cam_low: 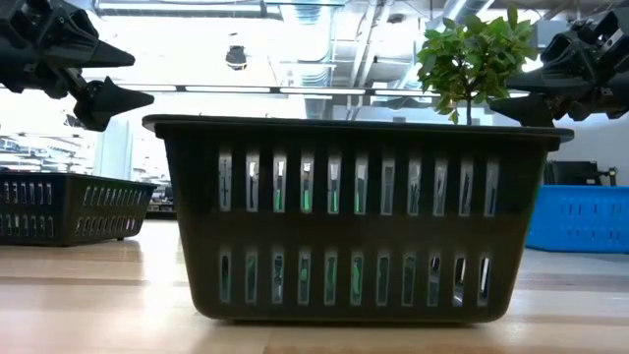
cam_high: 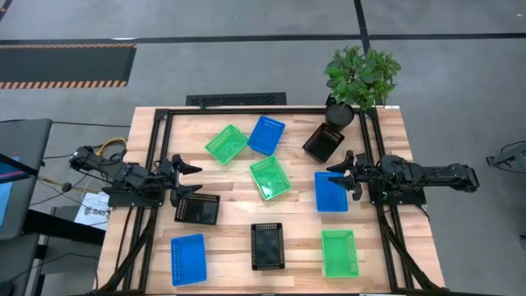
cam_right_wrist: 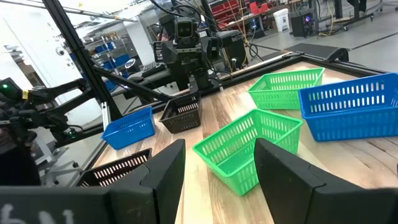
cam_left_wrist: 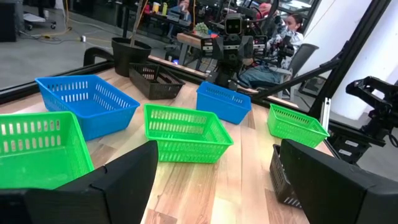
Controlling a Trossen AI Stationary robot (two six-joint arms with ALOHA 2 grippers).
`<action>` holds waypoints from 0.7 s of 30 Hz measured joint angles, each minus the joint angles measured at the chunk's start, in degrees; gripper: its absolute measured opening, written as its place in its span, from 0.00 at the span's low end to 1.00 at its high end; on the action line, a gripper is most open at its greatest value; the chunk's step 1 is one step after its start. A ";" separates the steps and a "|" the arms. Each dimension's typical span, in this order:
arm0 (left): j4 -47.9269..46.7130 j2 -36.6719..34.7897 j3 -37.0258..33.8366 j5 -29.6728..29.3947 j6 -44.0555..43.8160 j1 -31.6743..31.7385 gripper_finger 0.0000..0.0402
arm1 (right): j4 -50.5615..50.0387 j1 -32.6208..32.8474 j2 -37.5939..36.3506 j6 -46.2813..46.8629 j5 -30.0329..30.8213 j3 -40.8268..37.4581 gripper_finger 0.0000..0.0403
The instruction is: Stack baskets by color
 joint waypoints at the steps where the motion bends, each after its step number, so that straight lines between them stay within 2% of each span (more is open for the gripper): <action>1: 0.18 -0.01 -0.01 0.00 0.00 -0.01 0.81 | 0.00 0.00 -0.01 0.00 -0.01 0.01 0.53; 11: 1.67 0.00 -0.18 0.48 -2.22 0.00 0.81 | 0.01 0.00 0.00 0.00 0.00 0.00 0.53; 16: 1.42 0.00 -0.18 -0.48 -8.00 -0.01 0.81 | 0.01 0.00 -0.01 0.00 0.00 -0.01 0.53; 21: 1.27 0.00 -0.16 2.12 -20.52 -0.01 0.81 | 0.00 0.00 -0.01 0.00 -0.01 -0.01 0.53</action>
